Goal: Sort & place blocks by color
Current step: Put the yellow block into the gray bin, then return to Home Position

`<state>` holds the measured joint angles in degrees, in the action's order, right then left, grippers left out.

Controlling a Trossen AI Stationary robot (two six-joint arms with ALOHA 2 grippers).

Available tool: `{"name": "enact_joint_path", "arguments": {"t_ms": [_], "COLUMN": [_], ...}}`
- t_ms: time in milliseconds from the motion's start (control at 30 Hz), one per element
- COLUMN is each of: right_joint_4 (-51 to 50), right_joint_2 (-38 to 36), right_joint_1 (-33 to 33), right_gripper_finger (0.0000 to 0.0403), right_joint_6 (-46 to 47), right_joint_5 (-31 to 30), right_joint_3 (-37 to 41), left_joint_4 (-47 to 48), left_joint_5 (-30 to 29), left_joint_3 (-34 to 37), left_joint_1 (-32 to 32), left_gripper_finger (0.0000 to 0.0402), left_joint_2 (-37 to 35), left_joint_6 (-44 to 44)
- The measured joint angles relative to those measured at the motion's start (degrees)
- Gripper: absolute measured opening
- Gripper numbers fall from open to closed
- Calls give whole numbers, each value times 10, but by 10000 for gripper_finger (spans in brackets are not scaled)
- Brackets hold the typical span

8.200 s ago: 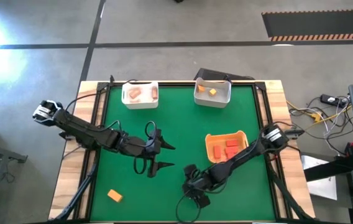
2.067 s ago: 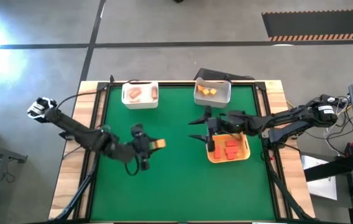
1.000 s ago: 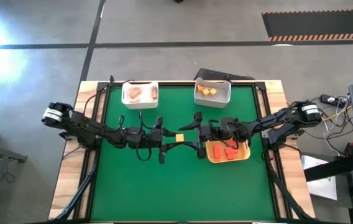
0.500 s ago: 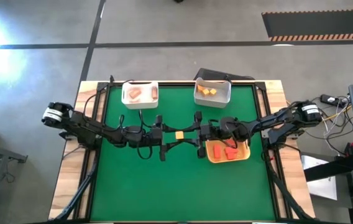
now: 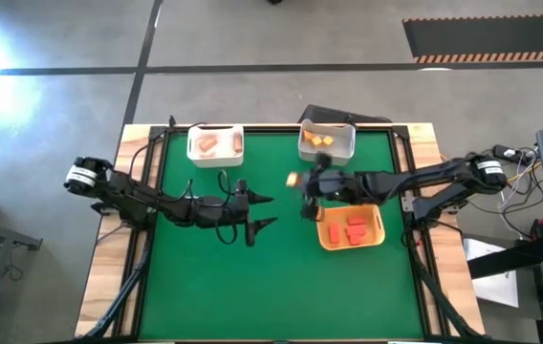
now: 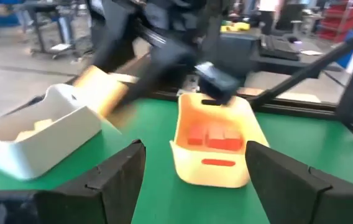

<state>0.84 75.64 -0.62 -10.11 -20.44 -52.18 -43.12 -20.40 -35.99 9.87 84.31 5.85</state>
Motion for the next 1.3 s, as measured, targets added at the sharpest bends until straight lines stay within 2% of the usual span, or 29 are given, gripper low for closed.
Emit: {"name": "enact_joint_path", "arguments": {"t_ms": [133,233,300,467,633,933,1300], "right_joint_4": [-133,-168,-164,-156,-155,-154,-155], "right_joint_2": [3,3,4,10,12,13,13], "right_joint_1": [42,94,132,231,287,312,337], "right_gripper_finger": [116,116,116,116,135,139,207], "right_joint_6": [-3,15,26,44,58,75,84], "right_joint_5": [-172,-212,-193,-100,-36,-32,-36], "right_joint_3": [-33,-39,-35,-21,-19,-19,-19], "left_joint_4": [4,2,2,1,2,1,0], "left_joint_5": [-27,-28,-28,-28,-28,-29,-40], "left_joint_3": [0,0,0,0,0,0,0], "left_joint_1": [0,0,0,0,0,-2,-7], "left_gripper_finger": [260,260,260,260,260,260,260], "left_joint_2": [0,0,0,0,0,0,0], "left_joint_6": [14,14,17,28,28,23,28]}}
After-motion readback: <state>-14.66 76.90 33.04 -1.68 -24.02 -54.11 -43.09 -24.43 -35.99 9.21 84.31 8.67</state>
